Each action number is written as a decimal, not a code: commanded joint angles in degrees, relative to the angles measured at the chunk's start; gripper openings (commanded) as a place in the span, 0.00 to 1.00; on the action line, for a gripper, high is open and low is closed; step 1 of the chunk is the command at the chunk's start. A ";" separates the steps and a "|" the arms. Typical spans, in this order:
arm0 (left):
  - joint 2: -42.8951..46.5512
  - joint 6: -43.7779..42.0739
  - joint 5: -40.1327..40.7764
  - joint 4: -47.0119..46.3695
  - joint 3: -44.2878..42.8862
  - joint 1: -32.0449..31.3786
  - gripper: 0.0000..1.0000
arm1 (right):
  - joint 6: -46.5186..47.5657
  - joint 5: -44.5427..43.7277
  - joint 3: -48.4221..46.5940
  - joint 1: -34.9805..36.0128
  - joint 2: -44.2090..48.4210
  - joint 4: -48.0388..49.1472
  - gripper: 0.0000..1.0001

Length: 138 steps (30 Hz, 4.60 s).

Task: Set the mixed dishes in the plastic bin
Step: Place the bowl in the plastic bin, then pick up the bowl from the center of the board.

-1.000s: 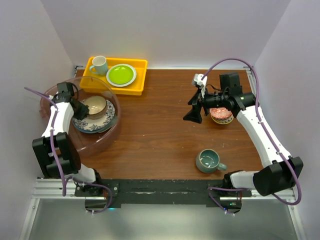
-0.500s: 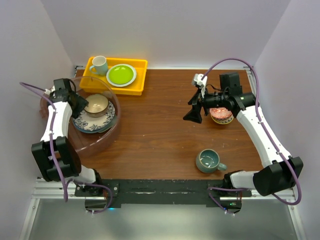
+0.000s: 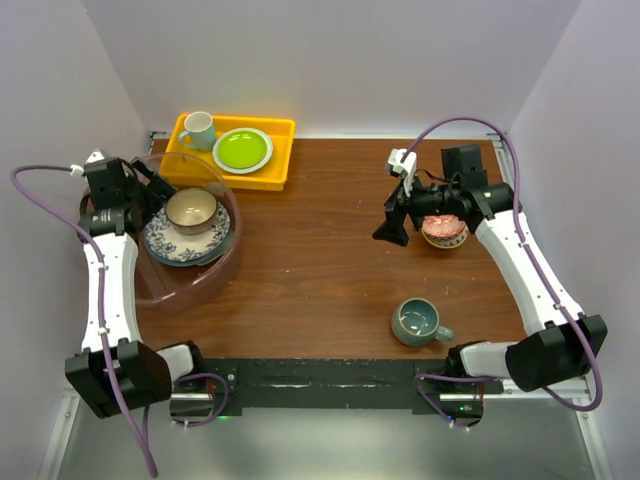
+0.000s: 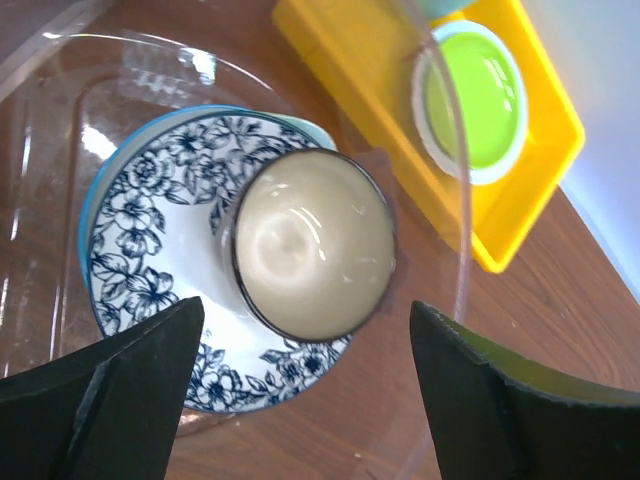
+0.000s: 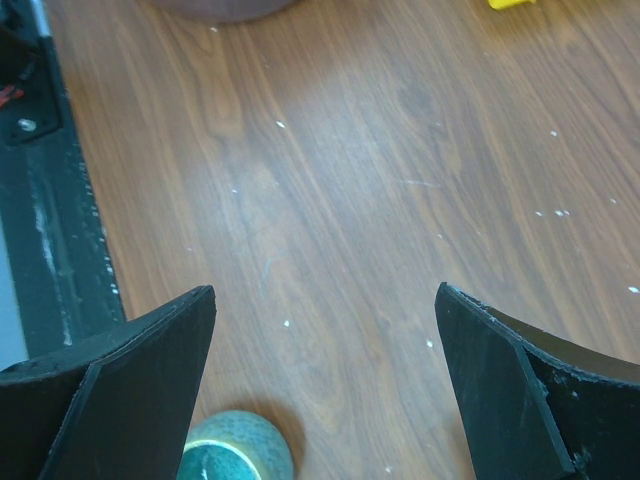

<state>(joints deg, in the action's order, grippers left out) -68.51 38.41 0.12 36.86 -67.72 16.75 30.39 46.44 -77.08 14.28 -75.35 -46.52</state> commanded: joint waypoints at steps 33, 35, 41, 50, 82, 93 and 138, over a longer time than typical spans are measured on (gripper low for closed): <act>10.06 0.61 -29.04 -20.60 7.08 -16.31 1.00 | -0.60 -22.70 -1.24 -3.56 -2.34 -1.30 0.98; 10.06 1.05 -28.42 -21.74 7.25 -19.03 1.00 | -1.99 -25.07 -1.06 -3.65 -2.87 -0.42 0.98; 9.01 1.93 -26.14 -23.94 8.05 -25.70 1.00 | -3.67 -30.69 0.08 -3.74 -3.92 1.17 0.98; 5.76 2.98 -23.94 -26.58 8.22 -31.69 1.00 | -3.94 -35.70 2.90 -4.09 -4.71 3.28 0.98; 3.03 2.90 -21.04 -27.46 8.22 -37.67 1.00 | -2.01 -44.59 4.39 -4.62 -9.64 5.65 0.98; 2.24 2.72 -21.04 -27.28 7.78 -38.02 1.00 | 5.38 -45.38 3.34 -4.62 -11.57 4.69 0.98; 2.33 3.51 -21.13 -27.19 7.87 -38.20 1.00 | 12.67 -48.02 2.11 -4.62 -14.92 1.96 0.00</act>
<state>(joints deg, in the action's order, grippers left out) -66.32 41.39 -20.84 11.66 -59.33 -21.10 40.95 -1.74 -72.64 9.80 -94.21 -45.01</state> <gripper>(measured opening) 0.997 0.029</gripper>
